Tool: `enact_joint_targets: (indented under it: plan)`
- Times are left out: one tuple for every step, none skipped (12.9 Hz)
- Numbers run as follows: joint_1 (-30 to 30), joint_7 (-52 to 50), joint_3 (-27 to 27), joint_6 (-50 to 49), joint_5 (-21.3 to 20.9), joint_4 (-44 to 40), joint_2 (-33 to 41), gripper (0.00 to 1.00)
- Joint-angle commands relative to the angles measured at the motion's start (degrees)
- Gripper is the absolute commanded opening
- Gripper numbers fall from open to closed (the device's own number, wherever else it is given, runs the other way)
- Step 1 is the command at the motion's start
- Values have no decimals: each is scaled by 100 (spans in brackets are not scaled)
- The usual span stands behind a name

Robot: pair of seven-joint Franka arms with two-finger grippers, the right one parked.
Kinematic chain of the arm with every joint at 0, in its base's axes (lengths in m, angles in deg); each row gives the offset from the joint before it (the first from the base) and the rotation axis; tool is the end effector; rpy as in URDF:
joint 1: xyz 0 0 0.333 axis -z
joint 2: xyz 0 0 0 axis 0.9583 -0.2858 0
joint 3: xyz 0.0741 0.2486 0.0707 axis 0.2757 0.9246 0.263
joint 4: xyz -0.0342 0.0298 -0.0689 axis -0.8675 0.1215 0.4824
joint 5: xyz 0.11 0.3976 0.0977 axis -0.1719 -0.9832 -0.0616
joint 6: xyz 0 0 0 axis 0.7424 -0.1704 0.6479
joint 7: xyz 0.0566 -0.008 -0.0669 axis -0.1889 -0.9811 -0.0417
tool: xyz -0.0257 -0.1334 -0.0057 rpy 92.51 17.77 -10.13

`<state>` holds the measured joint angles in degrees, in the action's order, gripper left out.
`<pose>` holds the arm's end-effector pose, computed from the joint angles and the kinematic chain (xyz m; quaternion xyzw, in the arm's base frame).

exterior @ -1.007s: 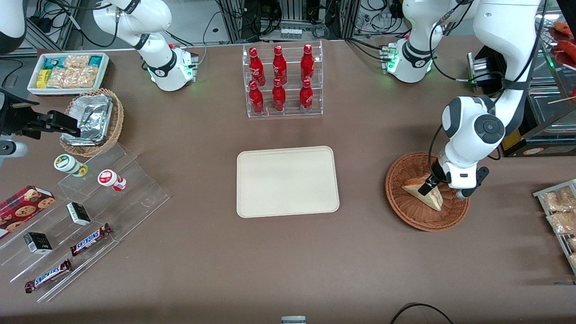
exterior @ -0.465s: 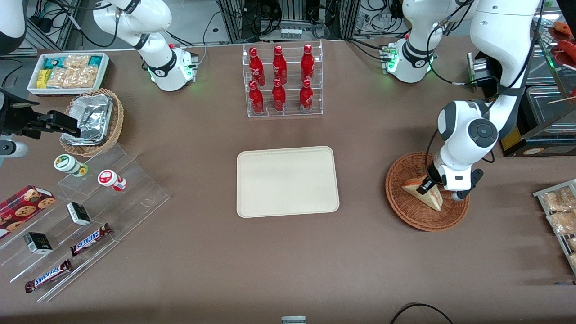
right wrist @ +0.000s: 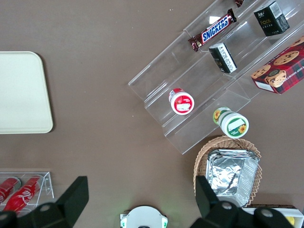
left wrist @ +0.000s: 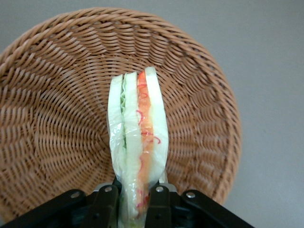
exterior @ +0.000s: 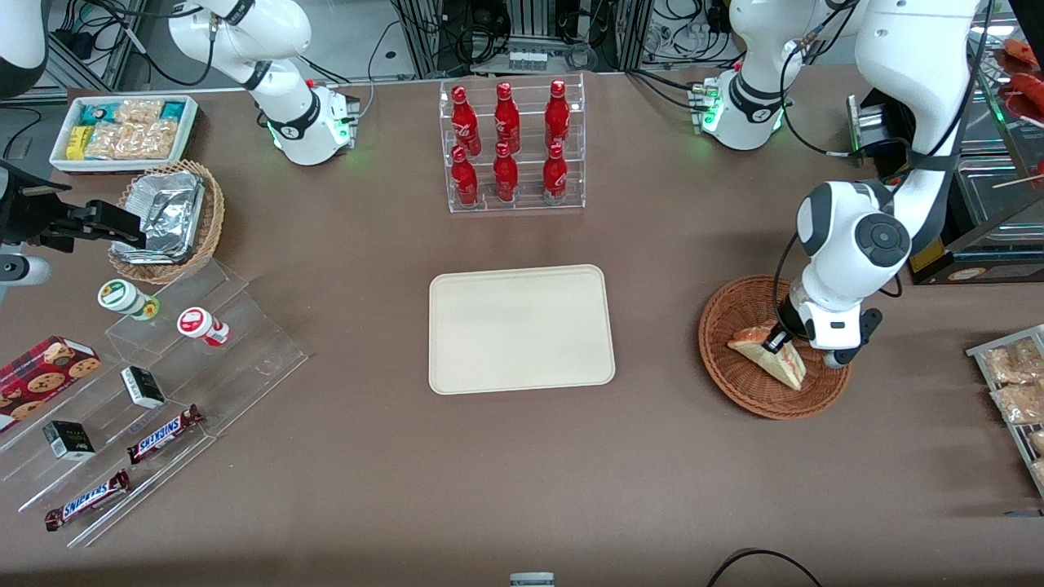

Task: Place sandwich from basket to tray
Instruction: 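Lift the sandwich out of the basket with the left gripper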

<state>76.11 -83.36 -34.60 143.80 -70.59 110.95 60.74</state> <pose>0.5752 -0.0749 0.1885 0.9283 0.3703 0.0286 0.0194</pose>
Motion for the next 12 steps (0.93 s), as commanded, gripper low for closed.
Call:
enact_joint_targets:
  plan:
    - [36,-99,-294,-1698,-553,-974,154,0]
    - [36,-99,-461,-2314,-625,-1439,92,0]
    - [36,-90,-628,-2677,-634,-1801,48,0]
    - [28,-64,-838,-2889,-635,-2039,4,0]
    - [28,49,-1076,-3005,-635,-2224,-40,0]
    - [28,164,-1278,-3023,-626,-2374,-92,0]
    - [28,191,-1558,-3023,-617,-2497,-154,0]
    - [28,191,-1822,-3023,-626,-2681,-267,0]
    - [28,174,-2086,-3041,-634,-2892,-416,0]
    - [36,165,-2402,-3076,-652,-3155,-575,0]
    - [36,182,-2649,-3128,-661,-3384,-759,0]
    - [219,182,-2799,-3181,-670,-3647,-978,0]
